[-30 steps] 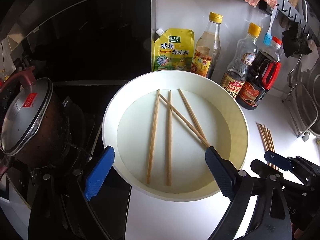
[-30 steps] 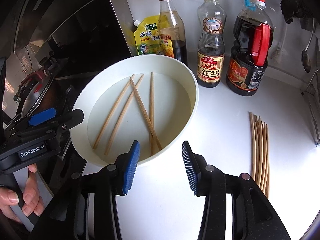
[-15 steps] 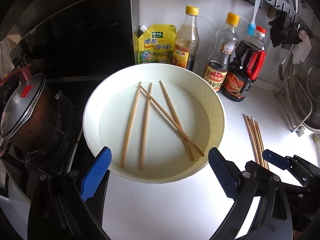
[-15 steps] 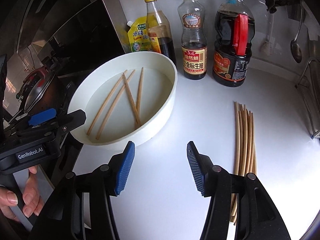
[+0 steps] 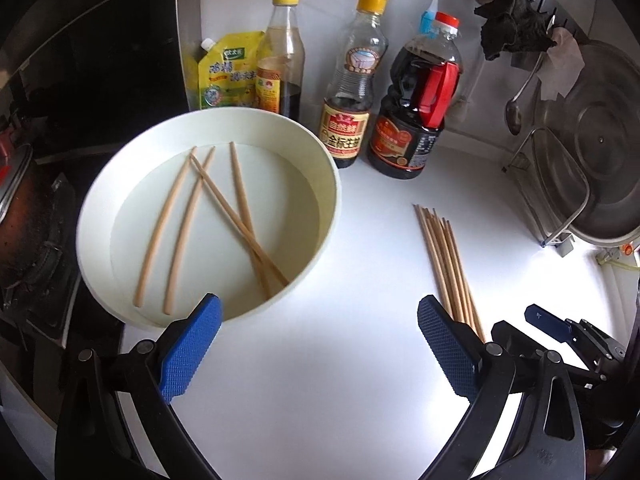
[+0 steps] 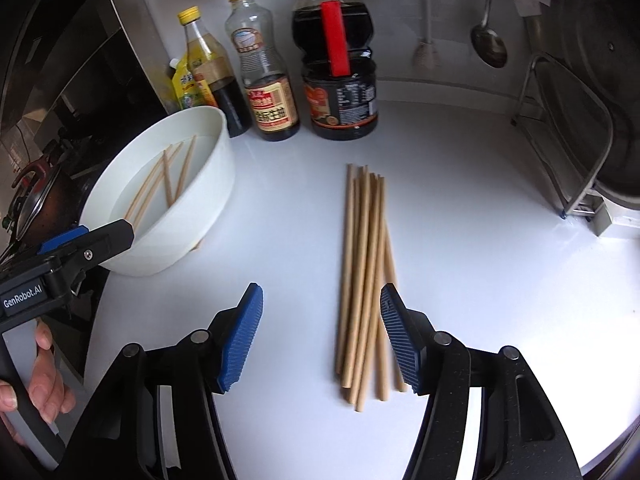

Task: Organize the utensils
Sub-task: 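Move both open tools back toward the remaining chopstick pile, then position both open tools over the wooden chopstick bundle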

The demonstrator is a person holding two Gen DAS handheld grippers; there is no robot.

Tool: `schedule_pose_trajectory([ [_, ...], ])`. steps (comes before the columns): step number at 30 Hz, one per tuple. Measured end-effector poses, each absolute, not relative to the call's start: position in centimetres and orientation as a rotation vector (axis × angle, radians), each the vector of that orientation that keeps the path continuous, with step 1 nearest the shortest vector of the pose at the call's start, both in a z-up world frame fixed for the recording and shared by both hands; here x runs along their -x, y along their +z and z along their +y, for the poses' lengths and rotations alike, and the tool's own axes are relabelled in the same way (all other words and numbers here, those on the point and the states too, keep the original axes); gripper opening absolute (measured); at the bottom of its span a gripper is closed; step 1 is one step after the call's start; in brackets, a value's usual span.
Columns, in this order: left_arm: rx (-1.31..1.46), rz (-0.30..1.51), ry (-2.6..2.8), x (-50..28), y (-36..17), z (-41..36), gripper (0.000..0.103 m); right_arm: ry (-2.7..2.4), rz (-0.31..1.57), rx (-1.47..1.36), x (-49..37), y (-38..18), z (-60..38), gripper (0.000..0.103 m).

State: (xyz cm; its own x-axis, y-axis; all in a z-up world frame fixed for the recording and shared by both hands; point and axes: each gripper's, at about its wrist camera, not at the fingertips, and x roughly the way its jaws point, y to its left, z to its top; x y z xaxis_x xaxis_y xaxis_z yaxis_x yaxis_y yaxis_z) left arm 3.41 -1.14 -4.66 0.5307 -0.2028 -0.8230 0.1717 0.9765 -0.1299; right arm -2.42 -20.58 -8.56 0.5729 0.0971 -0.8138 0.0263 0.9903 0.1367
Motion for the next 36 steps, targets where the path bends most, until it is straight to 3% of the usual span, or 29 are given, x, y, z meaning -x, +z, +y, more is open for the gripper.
schedule_pose_trajectory([
  [8,0.123,1.007,-0.260,-3.1,-7.2,-4.5,0.096,-0.046,0.982,-0.143,4.2,-11.5,-25.7,0.060],
  [16,-0.070,1.007,-0.227,-3.1,-9.8,-8.8,0.096,-0.033,1.008,-0.125,2.8,-14.7,-27.2,0.060],
  [36,-0.101,1.065,-0.237,-4.7,-13.4,-10.9,0.096,-0.007,1.020,-0.080,-0.4,-17.5,-27.1,0.060],
])
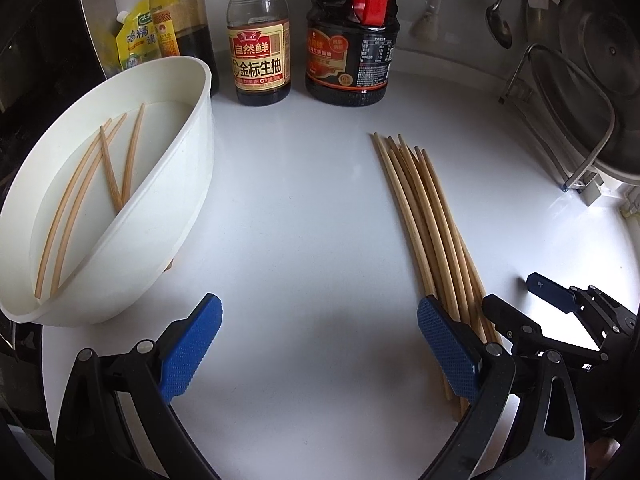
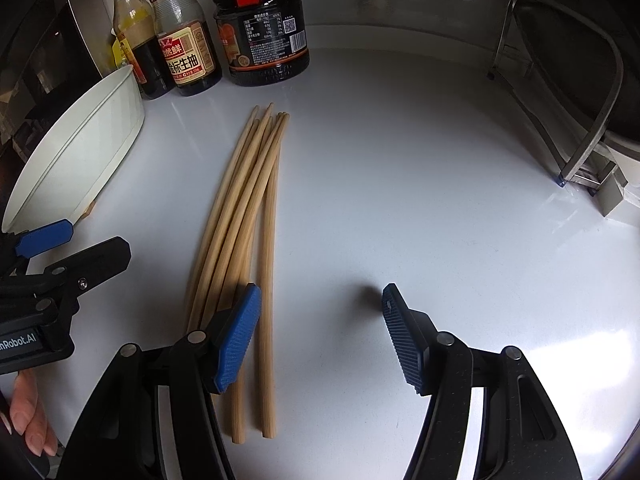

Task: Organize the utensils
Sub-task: 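Position both open tools over the wooden chopstick bundle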

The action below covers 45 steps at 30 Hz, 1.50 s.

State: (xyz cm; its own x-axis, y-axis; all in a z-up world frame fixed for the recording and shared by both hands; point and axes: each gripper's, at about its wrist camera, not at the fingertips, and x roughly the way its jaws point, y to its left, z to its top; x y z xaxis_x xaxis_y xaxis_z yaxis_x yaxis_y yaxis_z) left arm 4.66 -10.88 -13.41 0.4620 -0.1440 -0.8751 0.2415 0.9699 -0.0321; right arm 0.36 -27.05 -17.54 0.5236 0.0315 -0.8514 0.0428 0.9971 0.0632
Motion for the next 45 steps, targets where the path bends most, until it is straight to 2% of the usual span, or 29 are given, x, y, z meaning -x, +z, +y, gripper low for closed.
schedule_pose_trajectory([
  [45,-0.140,1.109,-0.231,-6.1,-16.6,-14.9,0.098,-0.050,0.993,-0.018,-0.9,-17.4,-29.4,0.061],
])
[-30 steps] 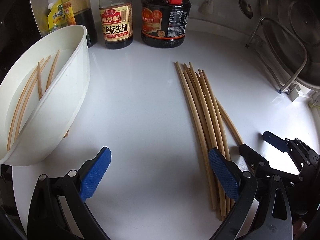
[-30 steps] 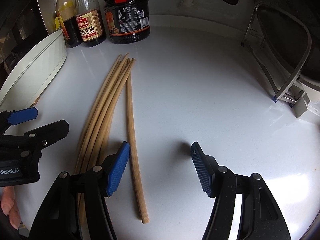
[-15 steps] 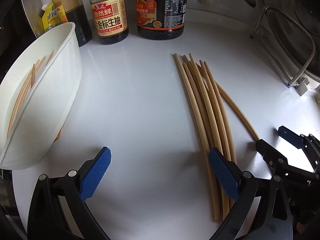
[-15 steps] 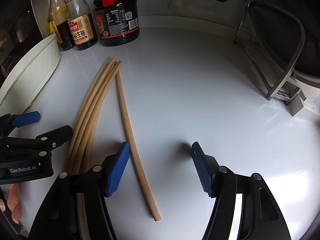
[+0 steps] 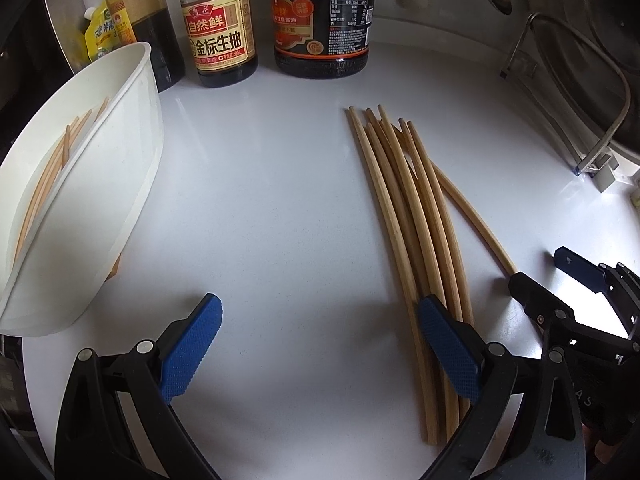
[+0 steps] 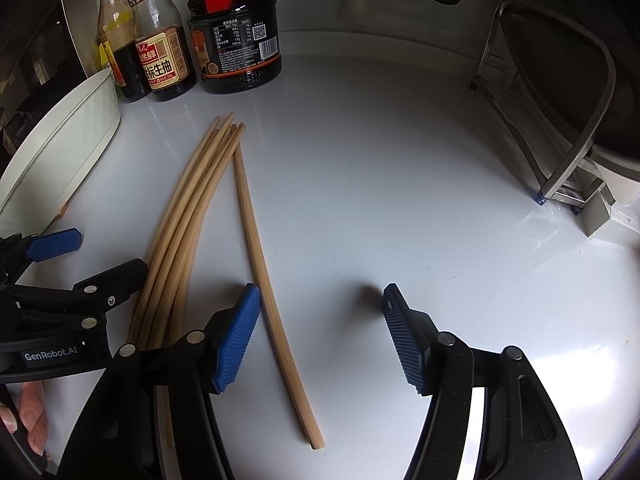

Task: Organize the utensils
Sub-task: 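Position both open tools over the wooden chopstick bundle, then close the left tool on one chopstick while the right tool grasps another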

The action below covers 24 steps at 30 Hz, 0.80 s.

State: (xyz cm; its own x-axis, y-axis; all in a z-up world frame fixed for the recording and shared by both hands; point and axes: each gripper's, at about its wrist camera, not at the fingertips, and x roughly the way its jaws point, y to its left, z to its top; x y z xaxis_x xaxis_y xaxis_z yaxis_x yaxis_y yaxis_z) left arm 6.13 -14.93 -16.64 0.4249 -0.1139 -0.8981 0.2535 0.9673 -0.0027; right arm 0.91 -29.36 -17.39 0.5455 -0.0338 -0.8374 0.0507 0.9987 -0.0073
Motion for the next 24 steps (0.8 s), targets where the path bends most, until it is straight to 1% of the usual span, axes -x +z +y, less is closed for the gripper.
schedule_pose_trajectory([
  [2,-0.156,1.113,-0.226,-6.2,-16.8,-15.3,0.097,-0.050,0.993,-0.017,-0.8,-17.4,-29.4,0.061],
  [4,-0.176,1.122,-0.219,-6.2,-17.0,-15.5,0.098,-0.053,0.993,-0.016,-0.7,-17.5,-29.6,0.061],
  [13,-0.137,1.119,-0.185,-6.6,-17.0,-14.1,0.098,-0.046,0.980,-0.016,-0.9,-17.8,-29.6,0.061],
  [18,-0.184,1.097,-0.192,-6.9,-16.8,-14.6,0.097,-0.020,0.963,0.010,-1.5,-17.8,-29.1,0.061],
  [21,-0.187,1.088,-0.208,-6.8,-16.7,-14.7,0.092,0.005,0.958,0.024,-1.7,-17.7,-28.6,0.060],
  [23,-0.179,1.087,-0.219,-6.8,-16.6,-14.8,0.085,0.021,0.951,0.034,-1.8,-17.6,-28.3,0.052],
  [24,-0.175,1.086,-0.227,-6.7,-16.5,-14.8,0.083,0.028,0.950,0.042,-1.7,-17.6,-28.0,0.050],
])
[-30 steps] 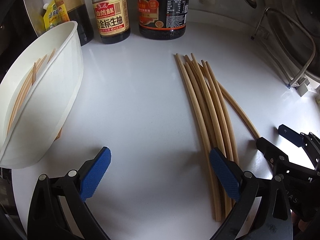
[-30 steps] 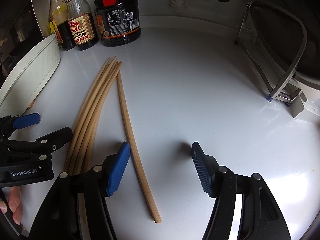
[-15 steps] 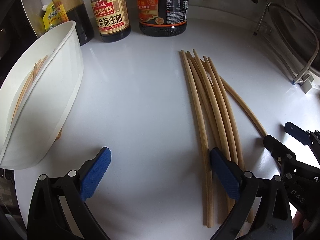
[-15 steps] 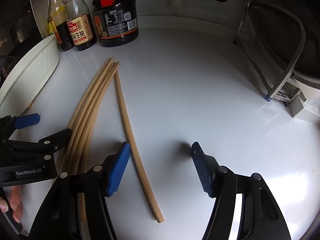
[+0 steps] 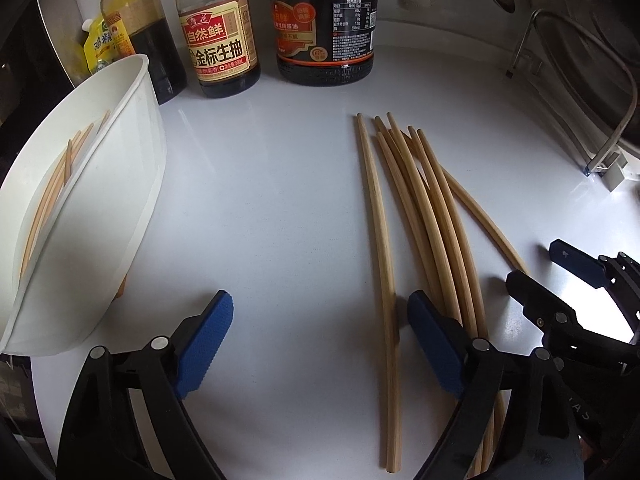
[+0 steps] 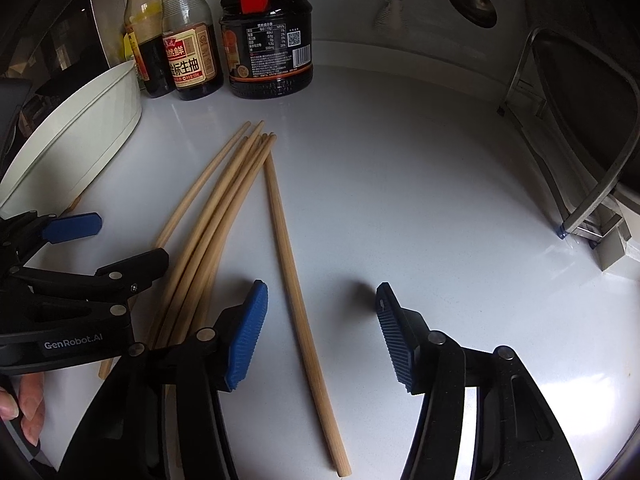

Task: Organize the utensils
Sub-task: 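Close the left tool on one chopstick while the right tool grasps another, then lift and carry both held chopsticks over the white water basin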

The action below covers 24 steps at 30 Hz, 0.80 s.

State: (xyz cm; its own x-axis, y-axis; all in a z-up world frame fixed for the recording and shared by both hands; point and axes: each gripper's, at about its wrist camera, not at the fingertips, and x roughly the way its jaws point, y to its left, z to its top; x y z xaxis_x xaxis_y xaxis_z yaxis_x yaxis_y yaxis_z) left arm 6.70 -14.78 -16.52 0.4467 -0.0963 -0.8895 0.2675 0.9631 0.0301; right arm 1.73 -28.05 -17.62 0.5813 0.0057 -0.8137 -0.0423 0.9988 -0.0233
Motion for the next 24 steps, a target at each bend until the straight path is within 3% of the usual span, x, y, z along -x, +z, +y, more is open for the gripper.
schedule_pose_trajectory([
  [2,-0.174,1.083,-0.238,-6.6,-16.4,-14.9,0.072,0.043,0.951,0.052,-1.7,-17.6,-27.7,0.041],
  [6,-0.181,1.081,-0.258,-6.5,-16.1,-15.4,0.059,0.064,0.953,0.069,-1.7,-17.6,-26.9,0.025],
  [8,-0.187,1.077,-0.268,-6.3,-16.0,-15.6,0.048,0.060,0.957,0.080,-1.6,-17.6,-26.8,0.008],
  [9,-0.189,1.075,-0.272,-6.2,-16.0,-15.7,0.044,0.059,0.958,0.083,-1.5,-17.7,-26.7,0.007],
  [13,-0.214,1.077,-0.294,-6.0,-15.8,-16.2,0.007,0.052,0.957,0.054,-1.3,-17.7,-27.2,0.006],
  [24,-0.181,1.086,-0.295,-6.0,-13.9,-14.5,0.007,-0.033,0.954,-0.108,-0.5,-17.0,-30.6,0.006],
])
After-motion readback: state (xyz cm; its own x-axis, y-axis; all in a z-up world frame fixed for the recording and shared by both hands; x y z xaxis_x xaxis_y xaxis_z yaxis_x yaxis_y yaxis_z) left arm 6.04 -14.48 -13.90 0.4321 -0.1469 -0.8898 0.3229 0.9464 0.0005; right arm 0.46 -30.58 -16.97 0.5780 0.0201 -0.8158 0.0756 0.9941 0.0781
